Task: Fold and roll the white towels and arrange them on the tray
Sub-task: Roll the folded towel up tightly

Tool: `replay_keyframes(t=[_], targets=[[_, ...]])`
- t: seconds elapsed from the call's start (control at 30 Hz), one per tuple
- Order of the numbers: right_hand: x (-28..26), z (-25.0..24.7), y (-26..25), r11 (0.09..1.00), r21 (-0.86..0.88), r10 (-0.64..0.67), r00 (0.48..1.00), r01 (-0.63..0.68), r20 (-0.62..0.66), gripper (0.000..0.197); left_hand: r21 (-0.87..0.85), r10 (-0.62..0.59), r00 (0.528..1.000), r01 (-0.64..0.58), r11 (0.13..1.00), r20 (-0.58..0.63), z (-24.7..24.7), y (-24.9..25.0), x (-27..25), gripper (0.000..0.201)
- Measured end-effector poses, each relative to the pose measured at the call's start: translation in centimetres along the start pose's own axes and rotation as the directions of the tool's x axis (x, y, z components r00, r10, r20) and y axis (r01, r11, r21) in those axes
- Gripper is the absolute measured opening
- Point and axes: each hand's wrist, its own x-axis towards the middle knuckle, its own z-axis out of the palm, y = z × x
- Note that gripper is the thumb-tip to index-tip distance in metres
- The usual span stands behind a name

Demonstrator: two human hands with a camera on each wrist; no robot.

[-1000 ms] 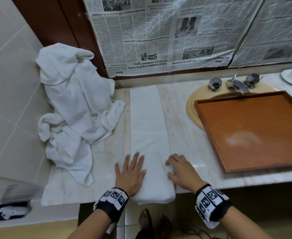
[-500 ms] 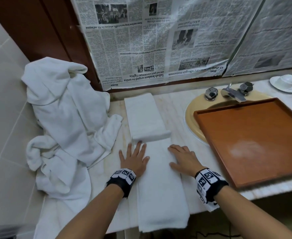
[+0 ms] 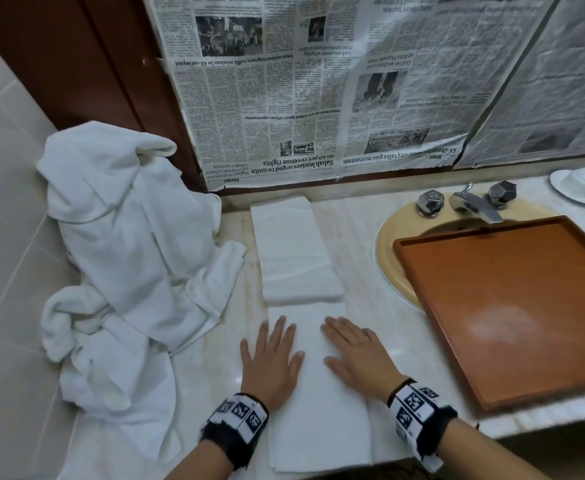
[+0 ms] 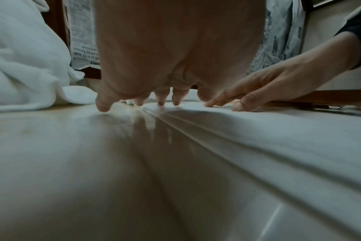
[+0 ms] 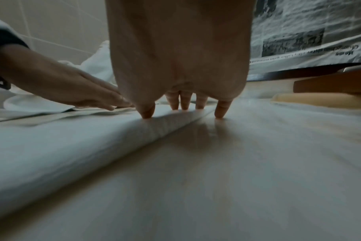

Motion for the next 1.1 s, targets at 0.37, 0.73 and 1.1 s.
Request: replay_keyframes(t=[0.37, 0.73, 1.1], targets=[[1.3, -0.3, -0.1, 0.998, 0.057, 0.030, 0.998, -0.027, -0.053, 0.079, -0.140, -0.248, 0.949, 0.223, 0.965, -0.197, -0.5, -0.2, -0.5, 0.050], [5.2, -3.0, 0.6, 0.990, 0.140, 0.011, 0.984, 0.015, -0.180, 0.072, -0.259, -0.269, 0.941, 0.212, 0.942, -0.206, -2.8, 0.1, 3.7, 0.062], [13.9, -3.9, 3.4, 0.995, 0.058, 0.090, 0.993, -0.086, -0.081, 0.070, -0.019, -0.259, 0.962, 0.258, 0.966, -0.085, -5.0, 0.1, 11.9, 0.070]])
